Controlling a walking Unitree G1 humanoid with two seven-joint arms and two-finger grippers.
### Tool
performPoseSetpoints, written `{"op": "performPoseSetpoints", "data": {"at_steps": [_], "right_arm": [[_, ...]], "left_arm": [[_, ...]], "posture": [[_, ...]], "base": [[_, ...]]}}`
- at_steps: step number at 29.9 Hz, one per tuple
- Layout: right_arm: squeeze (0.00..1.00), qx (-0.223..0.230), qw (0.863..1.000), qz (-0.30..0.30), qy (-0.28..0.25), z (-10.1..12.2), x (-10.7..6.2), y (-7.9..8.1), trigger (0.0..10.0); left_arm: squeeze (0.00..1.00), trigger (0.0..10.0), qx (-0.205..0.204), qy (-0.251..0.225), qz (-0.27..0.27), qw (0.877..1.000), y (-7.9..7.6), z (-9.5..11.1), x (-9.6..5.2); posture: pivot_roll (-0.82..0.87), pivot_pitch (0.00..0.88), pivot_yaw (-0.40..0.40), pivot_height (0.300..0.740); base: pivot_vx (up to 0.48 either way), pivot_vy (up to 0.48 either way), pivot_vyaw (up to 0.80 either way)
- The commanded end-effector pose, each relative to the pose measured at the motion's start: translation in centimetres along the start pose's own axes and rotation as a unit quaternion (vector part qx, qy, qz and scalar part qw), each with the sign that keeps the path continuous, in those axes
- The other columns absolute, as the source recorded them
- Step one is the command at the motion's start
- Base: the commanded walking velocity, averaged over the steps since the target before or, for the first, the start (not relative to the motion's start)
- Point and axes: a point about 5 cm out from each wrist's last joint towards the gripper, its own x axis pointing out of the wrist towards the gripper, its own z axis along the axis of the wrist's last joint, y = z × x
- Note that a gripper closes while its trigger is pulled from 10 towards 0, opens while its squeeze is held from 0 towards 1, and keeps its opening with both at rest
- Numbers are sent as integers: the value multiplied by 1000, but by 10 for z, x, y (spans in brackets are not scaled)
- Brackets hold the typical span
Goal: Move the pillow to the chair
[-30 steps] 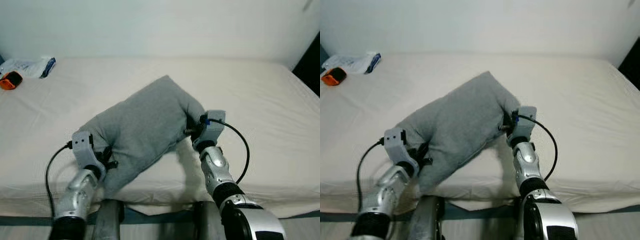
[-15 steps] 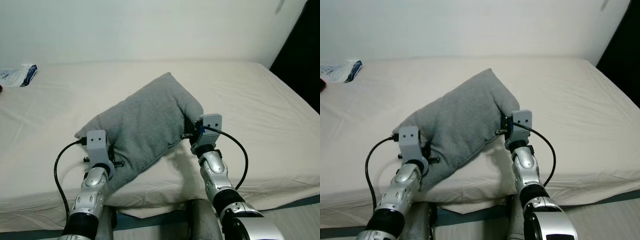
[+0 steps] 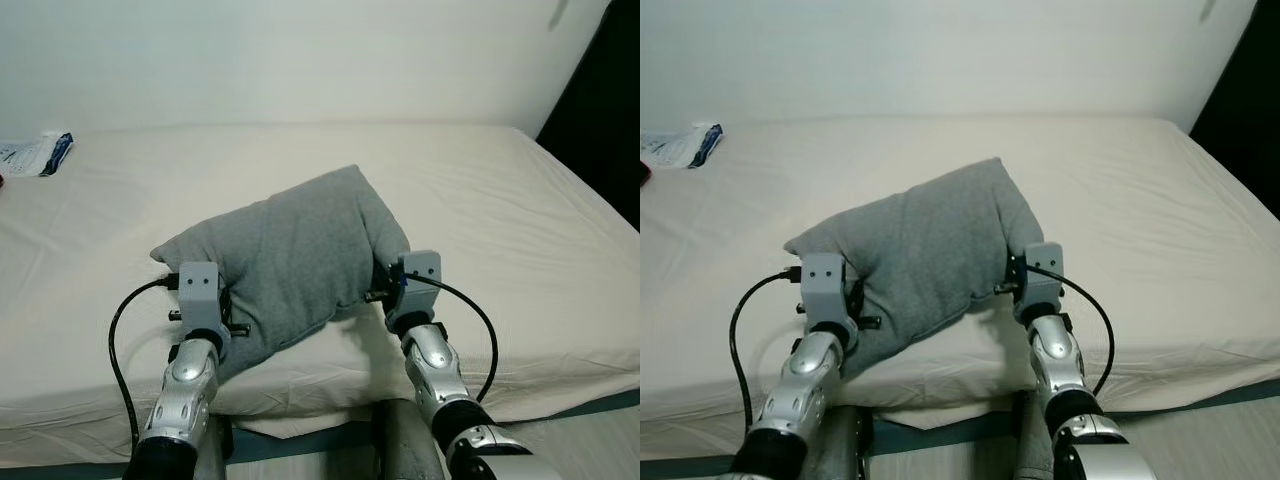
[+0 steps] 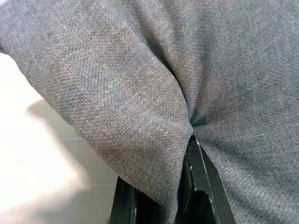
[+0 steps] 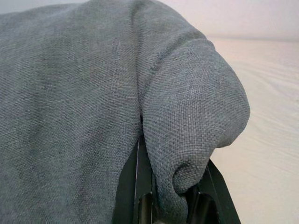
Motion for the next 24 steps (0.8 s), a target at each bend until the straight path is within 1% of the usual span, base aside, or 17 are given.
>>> {"op": "performPoseSetpoints", "data": {"at_steps": [1, 3, 6, 8, 11, 17, 18, 20, 22, 24], "right_arm": [[0, -6, 999, 46, 3, -1, 1, 16, 10000], [0, -6, 999, 46, 3, -1, 1, 16, 10000], [0, -10, 999, 50, 4, -2, -1, 15, 10000], [0, -11, 999, 50, 6, -3, -1, 14, 10000], [0, -11, 999, 44, 7, -3, -1, 13, 10000], [0, -6, 999, 40, 6, -2, -1, 13, 10000], [0, 4, 999, 40, 14, -4, -1, 13, 10000], [0, 8, 999, 41, 19, -5, -1, 14, 10000], [0, 8, 999, 43, 21, -6, -2, 14, 10000], [0, -2, 999, 49, 20, -6, -2, 15, 10000]], "left_arm": [[0, 10000, -4, -38, -30, 999, -12, 13, 0], [0, 10000, -4, -38, -30, 999, -12, 13, 0], [0, 10000, -4, -48, -38, 998, -16, 15, 0], [0, 10000, 9, -54, -46, 997, -20, 17, -1], [0, 10000, 12, -46, -50, 998, -23, 16, 0], [0, 10000, 11, -45, -51, 998, -24, 16, 0], [0, 10000, 12, -47, -48, 998, -23, 16, 0], [0, 10000, 12, -47, -47, 998, -22, 16, 0], [0, 10000, 10, -48, -46, 998, -22, 16, 0], [0, 10000, 7, -48, -47, 998, -21, 16, 0]], "posture": [[49, 0, -66, 580], [49, 0, -66, 585], [53, 0, -78, 595], [53, 0, -79, 605], [51, 0, -78, 615], [48, 0, -77, 620], [48, 0, -76, 620], [47, 0, -77, 620], [45, 0, -77, 620], [45, 0, -79, 620]], "base": [[0, 0, 0], [0, 0, 0], [0, 0, 0], [0, 0, 0], [0, 0, 0], [0, 0, 0], [0, 0, 0], [0, 0, 0], [0, 0, 0], [0, 0, 0]]}}
